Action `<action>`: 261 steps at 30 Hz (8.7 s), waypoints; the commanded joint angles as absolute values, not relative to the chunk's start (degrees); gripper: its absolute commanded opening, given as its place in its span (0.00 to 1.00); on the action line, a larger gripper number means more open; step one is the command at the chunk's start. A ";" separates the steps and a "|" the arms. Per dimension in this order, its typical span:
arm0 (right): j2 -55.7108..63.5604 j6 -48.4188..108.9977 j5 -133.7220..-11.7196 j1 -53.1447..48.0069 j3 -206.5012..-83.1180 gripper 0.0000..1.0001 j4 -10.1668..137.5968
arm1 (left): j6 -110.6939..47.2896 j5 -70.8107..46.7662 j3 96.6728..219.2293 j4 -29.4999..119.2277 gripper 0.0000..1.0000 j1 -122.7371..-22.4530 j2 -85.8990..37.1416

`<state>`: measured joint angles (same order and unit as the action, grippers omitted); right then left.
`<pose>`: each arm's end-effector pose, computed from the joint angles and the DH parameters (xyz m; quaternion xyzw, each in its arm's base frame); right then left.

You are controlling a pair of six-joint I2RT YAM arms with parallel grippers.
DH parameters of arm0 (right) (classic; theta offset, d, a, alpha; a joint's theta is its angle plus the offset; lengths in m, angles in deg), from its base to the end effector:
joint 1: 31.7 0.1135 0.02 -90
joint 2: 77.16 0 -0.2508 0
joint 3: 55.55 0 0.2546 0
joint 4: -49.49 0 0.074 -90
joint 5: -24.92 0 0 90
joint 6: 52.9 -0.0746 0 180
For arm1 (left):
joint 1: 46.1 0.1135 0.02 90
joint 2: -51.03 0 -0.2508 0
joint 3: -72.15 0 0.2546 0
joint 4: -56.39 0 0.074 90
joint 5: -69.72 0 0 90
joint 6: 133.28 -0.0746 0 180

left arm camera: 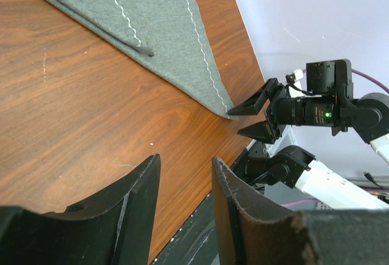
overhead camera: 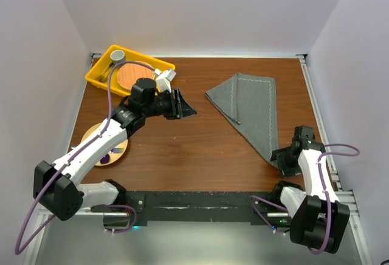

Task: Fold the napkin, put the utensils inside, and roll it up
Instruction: Fold the napkin

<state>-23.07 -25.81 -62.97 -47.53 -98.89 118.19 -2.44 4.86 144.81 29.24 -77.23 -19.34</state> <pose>0.1438 -0.0436 0.1231 0.6328 0.7686 0.0199 0.0916 0.2563 -0.1918 0.3004 0.0471 0.8295 -0.4571 0.3174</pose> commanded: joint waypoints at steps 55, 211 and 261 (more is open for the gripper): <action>22.35 31.48 -73.78 -17.37 -162.34 0.00 107.87 | -1.18 5.03 150.03 30.37 0.44 -75.45 -29.39; 40.62 25.24 -86.26 -40.22 -169.28 0.38 112.69 | -14.54 -30.73 203.99 30.90 0.47 -86.17 -87.31; 43.60 27.96 -89.26 -32.87 -170.85 0.46 110.93 | -16.05 -32.15 204.62 27.73 0.53 -86.88 -78.01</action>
<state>43.31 26.21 -88.59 -39.44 -167.94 111.89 -20.21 -34.92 205.31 27.17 -89.25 -85.48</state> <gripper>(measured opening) 0.409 0.520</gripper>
